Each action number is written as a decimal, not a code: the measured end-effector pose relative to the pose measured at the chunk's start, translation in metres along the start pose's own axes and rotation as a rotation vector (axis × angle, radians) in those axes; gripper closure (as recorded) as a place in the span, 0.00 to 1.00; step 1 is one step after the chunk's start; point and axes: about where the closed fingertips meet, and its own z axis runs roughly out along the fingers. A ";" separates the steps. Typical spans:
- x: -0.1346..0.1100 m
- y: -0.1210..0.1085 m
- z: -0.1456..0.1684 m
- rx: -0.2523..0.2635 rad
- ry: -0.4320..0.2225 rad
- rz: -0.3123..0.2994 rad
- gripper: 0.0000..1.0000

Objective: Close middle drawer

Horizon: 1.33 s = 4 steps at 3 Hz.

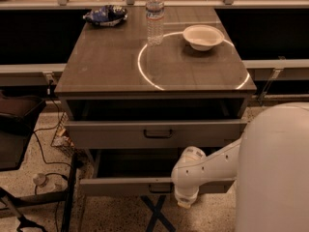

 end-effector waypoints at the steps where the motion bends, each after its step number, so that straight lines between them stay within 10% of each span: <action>1: -0.012 -0.018 0.019 0.006 -0.026 0.010 1.00; 4: -0.023 -0.066 0.035 0.104 -0.031 -0.005 1.00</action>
Offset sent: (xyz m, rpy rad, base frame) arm 0.1110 0.0193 -0.0560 0.0062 -0.1594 0.0360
